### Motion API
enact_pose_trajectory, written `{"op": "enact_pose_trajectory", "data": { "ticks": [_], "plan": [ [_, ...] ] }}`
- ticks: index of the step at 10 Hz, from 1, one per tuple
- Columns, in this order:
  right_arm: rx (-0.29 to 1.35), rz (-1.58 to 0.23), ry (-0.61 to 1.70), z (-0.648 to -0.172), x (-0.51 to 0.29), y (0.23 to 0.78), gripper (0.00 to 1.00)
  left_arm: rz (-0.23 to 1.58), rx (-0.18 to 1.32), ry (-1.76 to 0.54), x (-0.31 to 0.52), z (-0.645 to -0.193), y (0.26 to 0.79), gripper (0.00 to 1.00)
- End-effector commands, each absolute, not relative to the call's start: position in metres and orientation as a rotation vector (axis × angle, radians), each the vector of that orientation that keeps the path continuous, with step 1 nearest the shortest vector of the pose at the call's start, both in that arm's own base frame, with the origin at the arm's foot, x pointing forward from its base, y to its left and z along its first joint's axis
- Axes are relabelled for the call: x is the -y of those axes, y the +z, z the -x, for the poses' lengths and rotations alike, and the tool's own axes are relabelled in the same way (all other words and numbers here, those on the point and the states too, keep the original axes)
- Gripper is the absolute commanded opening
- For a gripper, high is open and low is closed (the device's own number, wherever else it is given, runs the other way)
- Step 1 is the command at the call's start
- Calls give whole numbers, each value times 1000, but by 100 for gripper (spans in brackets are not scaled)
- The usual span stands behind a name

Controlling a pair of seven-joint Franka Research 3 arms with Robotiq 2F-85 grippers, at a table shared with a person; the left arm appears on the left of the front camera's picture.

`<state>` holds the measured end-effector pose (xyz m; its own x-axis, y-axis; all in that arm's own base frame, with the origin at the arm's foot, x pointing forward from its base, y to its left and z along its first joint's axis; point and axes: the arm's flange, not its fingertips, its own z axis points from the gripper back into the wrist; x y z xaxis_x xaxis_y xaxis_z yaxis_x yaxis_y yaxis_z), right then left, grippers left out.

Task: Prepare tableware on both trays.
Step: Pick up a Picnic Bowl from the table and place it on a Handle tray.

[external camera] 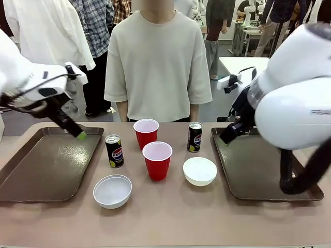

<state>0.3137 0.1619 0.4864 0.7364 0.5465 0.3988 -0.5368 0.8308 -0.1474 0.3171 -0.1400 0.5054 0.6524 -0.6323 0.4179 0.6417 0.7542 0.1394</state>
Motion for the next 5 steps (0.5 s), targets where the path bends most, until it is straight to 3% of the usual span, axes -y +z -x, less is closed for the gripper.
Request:
{"op": "enact_pose_trajectory", "data": {
  "ticks": [1, 2, 3, 4, 5],
  "plan": [
    [383, 57, 568, -248, -142, 459, 100, 65, 388, -752, 111, -247, 469, 100],
    [385, 208, 499, -246, -146, 452, 100, 0, 467, -737, 115, -243, 471, 100],
    [410, 39, 581, -295, -159, 497, 100, 34, 415, -737, 134, -297, 516, 100],
    [390, 94, 555, -282, -159, 501, 100, 28, 412, -744, 132, -285, 525, 100],
    [436, -191, 539, -306, -155, 496, 100, 250, 369, -712, 130, -312, 515, 100]
  ]
}}
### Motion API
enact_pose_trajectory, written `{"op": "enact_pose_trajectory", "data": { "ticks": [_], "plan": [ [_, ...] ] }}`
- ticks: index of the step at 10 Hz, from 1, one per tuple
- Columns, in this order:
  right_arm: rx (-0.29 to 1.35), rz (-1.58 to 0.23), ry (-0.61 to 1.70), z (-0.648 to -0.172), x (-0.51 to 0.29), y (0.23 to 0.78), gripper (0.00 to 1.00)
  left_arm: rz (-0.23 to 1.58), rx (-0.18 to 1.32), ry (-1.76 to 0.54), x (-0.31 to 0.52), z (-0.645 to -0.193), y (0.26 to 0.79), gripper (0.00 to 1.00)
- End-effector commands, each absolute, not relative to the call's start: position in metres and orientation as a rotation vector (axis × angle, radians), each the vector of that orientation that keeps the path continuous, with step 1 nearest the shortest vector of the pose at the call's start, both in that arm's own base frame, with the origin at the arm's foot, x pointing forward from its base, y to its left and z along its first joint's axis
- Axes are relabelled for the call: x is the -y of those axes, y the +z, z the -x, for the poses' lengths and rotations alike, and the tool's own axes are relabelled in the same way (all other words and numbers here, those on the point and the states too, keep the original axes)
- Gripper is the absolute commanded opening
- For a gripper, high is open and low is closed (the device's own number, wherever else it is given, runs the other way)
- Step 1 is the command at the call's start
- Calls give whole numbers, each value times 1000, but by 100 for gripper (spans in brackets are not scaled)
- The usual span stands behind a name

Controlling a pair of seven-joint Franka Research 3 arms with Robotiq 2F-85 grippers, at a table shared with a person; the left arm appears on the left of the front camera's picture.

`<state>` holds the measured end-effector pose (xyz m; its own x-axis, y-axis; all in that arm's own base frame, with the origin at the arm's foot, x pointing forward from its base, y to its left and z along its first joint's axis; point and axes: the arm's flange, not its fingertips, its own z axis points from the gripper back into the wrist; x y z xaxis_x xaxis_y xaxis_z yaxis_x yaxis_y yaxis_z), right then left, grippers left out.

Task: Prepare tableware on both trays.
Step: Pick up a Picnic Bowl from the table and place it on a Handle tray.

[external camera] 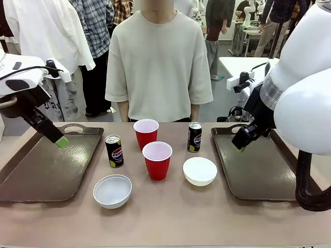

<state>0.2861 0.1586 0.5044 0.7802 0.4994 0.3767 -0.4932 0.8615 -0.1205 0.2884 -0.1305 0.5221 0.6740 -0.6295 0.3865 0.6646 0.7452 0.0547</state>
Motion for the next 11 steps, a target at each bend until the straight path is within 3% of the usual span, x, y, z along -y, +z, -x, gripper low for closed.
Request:
{"op": "enact_pose_trajectory", "data": {
  "ticks": [1, 2, 4, 7, 11],
  "plan": [
    [498, -428, 485, -318, -143, 495, 100, 456, 324, -729, 121, -324, 511, 100],
    [549, -617, 398, -312, -116, 495, 100, 770, 310, -761, 107, -321, 508, 100],
    [614, -857, 177, -302, -55, 483, 100, 1029, 345, -685, 58, -323, 500, 100],
    [535, -979, 16, -291, -8, 436, 100, 1133, 401, -509, -4, -322, 483, 100],
    [475, -994, -88, -273, 15, 400, 100, 1069, 418, -309, -49, -328, 478, 100]
  ]
}}
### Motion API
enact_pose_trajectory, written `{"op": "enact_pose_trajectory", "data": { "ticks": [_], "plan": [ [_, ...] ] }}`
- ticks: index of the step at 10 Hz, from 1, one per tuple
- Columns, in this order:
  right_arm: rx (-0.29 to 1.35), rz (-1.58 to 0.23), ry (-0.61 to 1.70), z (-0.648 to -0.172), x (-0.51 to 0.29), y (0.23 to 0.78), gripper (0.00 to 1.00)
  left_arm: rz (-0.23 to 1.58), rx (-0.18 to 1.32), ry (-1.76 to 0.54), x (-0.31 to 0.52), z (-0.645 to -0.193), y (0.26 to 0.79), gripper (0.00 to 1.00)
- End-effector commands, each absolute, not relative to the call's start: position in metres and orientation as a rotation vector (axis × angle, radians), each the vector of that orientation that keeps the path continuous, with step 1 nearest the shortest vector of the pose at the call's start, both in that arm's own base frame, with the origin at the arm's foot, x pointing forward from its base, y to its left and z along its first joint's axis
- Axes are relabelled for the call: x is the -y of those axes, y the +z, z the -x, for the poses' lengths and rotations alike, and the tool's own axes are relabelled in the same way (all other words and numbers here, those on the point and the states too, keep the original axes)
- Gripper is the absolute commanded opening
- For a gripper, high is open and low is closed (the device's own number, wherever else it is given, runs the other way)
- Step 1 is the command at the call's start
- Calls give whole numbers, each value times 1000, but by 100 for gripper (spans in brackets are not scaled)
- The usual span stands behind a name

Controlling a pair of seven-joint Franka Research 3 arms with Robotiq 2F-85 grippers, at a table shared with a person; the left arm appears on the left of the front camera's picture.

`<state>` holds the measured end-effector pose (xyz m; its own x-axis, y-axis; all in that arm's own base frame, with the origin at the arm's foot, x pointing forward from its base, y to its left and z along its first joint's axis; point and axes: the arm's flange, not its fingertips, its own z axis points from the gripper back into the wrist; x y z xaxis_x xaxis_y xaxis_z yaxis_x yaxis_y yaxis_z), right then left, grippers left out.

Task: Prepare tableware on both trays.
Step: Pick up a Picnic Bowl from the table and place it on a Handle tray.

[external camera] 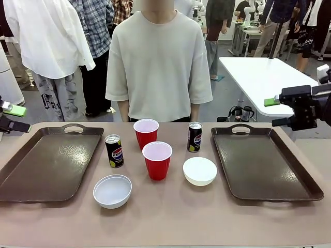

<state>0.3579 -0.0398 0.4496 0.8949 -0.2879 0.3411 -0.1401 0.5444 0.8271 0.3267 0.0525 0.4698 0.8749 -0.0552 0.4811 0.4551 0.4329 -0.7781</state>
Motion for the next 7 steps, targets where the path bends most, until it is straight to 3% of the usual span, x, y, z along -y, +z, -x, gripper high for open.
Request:
{"op": "enact_pose_trajectory", "data": {
  "ticks": [1, 3, 4, 5, 7],
  "plan": [
    [460, -1000, -105, -267, 17, 395, 100, 1049, 418, -290, -56, -326, 482, 100],
    [456, -978, -120, -255, 24, 391, 100, 965, 395, -272, -56, -326, 482, 100],
    [469, -870, -105, -255, 24, 391, 100, 876, 361, -332, -45, -325, 479, 100],
    [424, -983, -129, -355, 57, 429, 100, 1010, 419, -287, -61, -327, 475, 100],
    [424, -983, -129, -355, 57, 429, 100, 1010, 419, -287, -61, -327, 475, 100]
  ]
}}
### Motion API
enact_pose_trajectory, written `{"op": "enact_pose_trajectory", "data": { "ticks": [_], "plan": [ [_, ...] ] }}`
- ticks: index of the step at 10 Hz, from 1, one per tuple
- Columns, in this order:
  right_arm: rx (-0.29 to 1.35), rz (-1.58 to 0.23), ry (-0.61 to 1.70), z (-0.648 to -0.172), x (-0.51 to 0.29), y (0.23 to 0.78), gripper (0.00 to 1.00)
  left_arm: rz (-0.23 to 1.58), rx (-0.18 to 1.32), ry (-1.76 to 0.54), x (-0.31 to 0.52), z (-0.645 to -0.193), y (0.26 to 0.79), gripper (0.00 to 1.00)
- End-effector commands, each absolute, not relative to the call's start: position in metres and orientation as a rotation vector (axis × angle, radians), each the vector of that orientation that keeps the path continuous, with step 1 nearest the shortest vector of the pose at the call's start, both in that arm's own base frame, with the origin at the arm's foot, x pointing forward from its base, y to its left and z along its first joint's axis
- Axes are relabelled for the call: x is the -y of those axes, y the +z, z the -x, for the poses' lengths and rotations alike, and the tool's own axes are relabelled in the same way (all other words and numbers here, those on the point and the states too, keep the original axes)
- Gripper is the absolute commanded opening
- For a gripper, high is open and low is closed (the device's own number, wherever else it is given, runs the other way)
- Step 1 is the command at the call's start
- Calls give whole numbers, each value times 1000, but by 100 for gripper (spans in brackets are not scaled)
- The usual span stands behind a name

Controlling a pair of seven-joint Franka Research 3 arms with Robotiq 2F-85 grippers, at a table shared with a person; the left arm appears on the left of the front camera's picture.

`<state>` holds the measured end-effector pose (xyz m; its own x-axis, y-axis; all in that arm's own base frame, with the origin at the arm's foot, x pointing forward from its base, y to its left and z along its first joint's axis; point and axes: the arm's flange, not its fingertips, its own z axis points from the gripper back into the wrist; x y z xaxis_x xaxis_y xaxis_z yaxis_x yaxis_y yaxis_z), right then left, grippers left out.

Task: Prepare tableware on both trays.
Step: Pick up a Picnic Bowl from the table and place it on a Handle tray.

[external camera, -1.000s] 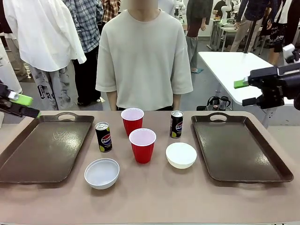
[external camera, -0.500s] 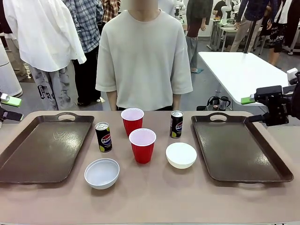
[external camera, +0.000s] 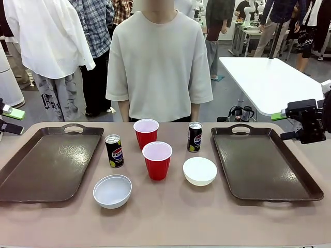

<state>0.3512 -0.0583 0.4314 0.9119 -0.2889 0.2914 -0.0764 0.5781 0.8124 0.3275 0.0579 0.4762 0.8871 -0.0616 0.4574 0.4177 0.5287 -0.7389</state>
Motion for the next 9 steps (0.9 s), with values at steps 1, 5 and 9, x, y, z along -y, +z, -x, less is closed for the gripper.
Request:
{"op": "enact_pose_trajectory", "data": {
  "ticks": [1, 5, 9],
  "plan": [
    [424, -983, -129, -355, 57, 429, 100, 1010, 419, -287, -61, -327, 475, 100],
    [424, -983, -129, -355, 57, 429, 100, 1010, 419, -287, -61, -327, 475, 100],
    [424, -983, -129, -355, 57, 429, 100, 1010, 419, -287, -61, -327, 475, 100]
  ]
}}
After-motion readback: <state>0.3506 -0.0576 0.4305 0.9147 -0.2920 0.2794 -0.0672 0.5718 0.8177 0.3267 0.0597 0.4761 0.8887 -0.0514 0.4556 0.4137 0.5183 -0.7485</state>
